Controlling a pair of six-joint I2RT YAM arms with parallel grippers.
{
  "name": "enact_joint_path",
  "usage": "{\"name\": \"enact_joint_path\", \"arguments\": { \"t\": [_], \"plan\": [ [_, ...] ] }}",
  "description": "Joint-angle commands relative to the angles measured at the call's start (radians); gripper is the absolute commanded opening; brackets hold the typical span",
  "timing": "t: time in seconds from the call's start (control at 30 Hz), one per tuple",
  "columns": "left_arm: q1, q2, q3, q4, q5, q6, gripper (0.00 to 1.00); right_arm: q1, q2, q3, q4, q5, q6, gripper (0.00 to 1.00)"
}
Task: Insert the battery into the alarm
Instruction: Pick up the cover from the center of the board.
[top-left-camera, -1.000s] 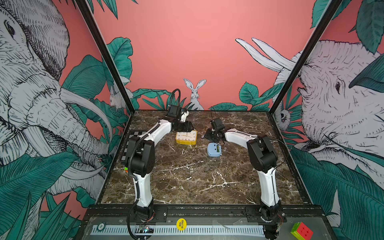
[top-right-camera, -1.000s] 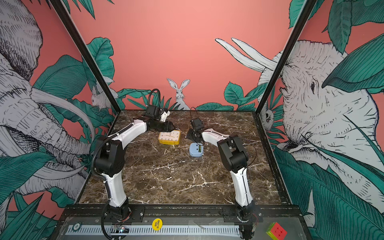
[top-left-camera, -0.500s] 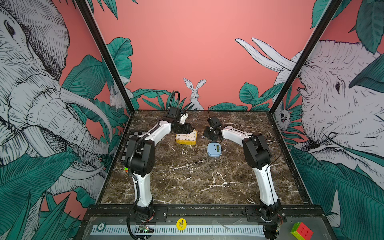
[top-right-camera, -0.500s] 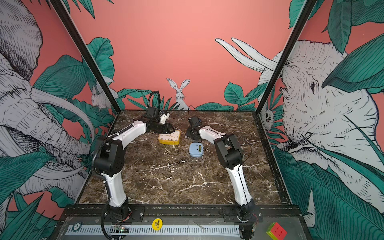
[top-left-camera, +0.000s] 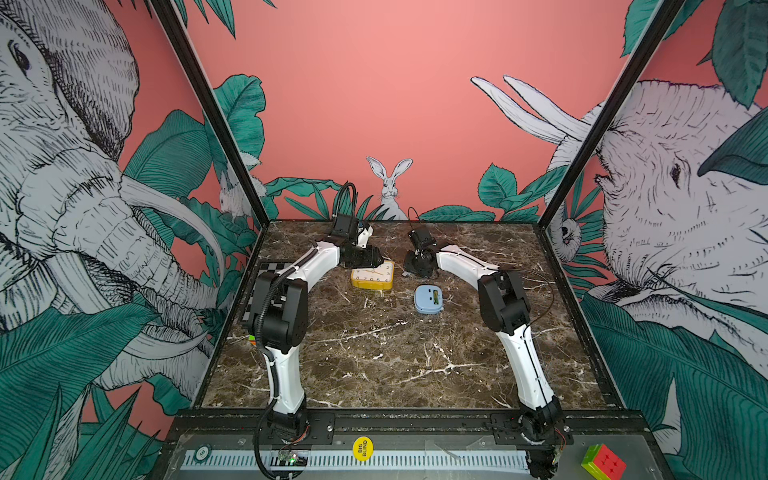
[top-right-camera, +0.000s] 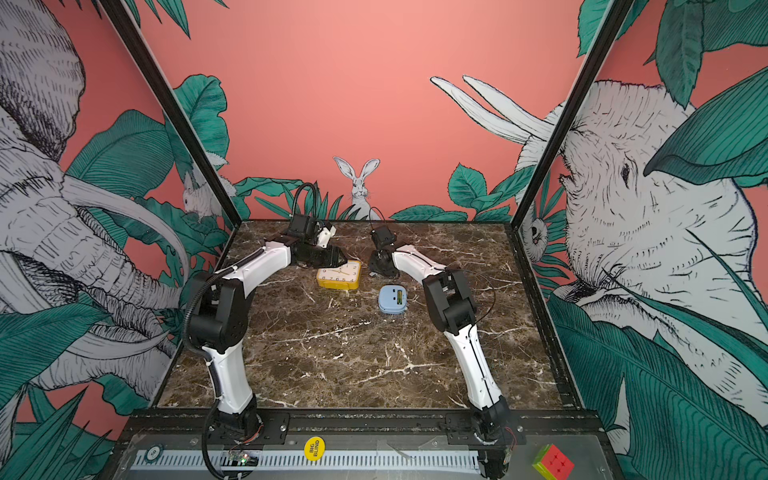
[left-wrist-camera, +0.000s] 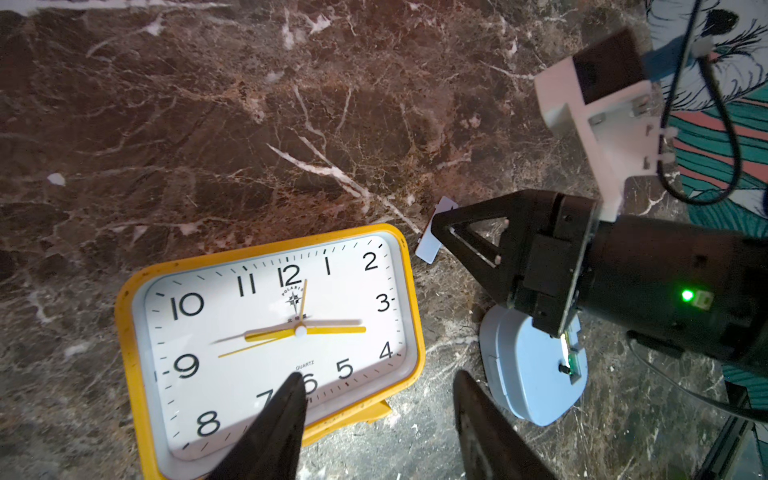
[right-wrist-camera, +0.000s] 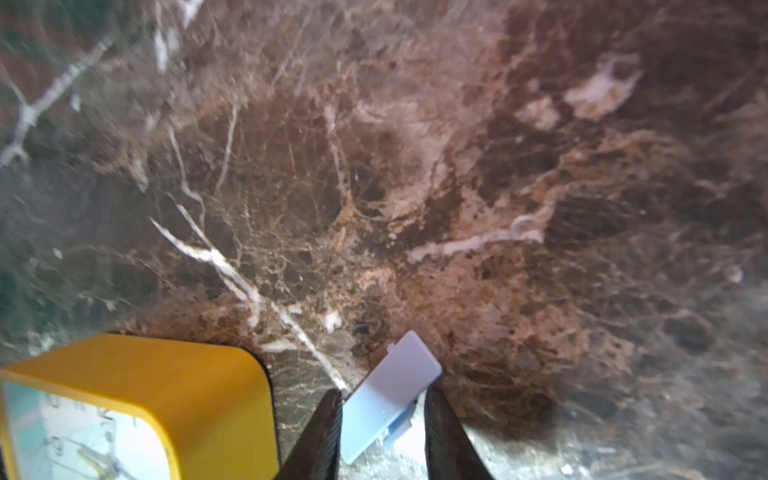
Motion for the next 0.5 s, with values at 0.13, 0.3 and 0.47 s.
{"name": "enact_joint_path", "arguments": {
  "t": [0.13, 0.3, 0.47],
  "plan": [
    [0.015, -0.021, -0.023, 0.000, 0.013, -0.014, 0.59, 0.007, 0.108, 0.182, -0.192, -0.004, -0.147, 0.28],
    [0.018, -0.022, -0.026, 0.000, 0.013, -0.015, 0.59, 0.004, 0.166, 0.276, -0.251, -0.050, -0.259, 0.25],
    [0.020, -0.021, -0.024, -0.003, 0.014, -0.015, 0.59, 0.000, 0.172, 0.317, -0.278, -0.038, -0.304, 0.34]
  ]
}}
